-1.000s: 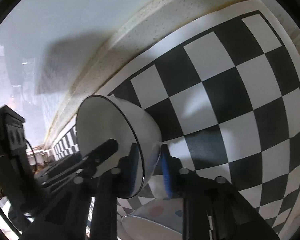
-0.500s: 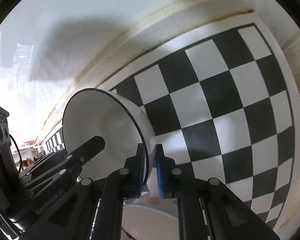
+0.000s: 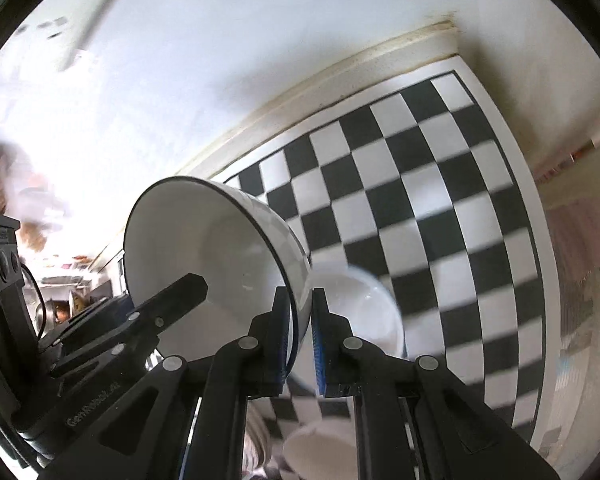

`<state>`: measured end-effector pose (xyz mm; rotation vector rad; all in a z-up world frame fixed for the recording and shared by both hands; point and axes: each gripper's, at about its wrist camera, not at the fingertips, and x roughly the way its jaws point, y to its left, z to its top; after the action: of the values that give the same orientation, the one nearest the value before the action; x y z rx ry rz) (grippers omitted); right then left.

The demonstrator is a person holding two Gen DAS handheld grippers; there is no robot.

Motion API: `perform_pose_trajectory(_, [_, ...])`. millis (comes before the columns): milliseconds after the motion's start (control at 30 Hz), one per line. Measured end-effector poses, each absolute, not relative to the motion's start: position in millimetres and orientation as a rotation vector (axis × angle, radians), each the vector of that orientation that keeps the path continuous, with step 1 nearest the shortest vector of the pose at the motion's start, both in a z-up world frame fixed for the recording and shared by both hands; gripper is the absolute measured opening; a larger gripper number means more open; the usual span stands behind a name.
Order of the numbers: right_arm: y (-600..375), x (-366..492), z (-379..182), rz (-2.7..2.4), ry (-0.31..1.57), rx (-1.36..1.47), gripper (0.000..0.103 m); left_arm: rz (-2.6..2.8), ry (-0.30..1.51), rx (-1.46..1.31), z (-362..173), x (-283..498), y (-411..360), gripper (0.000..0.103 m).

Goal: Organize plates and bowls
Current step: 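Lower the held white bowl into the other white bowl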

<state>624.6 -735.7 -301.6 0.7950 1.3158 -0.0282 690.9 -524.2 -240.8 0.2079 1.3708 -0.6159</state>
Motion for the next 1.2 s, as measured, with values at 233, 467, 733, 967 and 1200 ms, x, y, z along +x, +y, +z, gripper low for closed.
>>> perform_pose_trajectory(233, [-719,546,-272,-0.022,1.302,0.781,0.012,-0.683,1.352,0.215,-217,628,-494,0.025])
perform_pose_trajectory(467, [-708,469,-283,-0.042,1.333,0.796,0.012,-0.726,1.399,0.242,-233,573,-475,0.025])
perform_pose_trajectory(733, [-692,431,-334,-0.065,1.43,0.823,0.012,-0.711,1.518,0.28,-288,533,-471,0.025])
perform_pose_trajectory(967, [-682,418,-368,-0.08,1.484,0.826,0.012,-0.684,1.595,0.315,-319,519,-469,0.025])
perform_pose_trajectory(1200, [-668,419,-376,-0.073,1.515,0.769,0.012,-0.653,1.647,0.312,-338,519,-470,0.025])
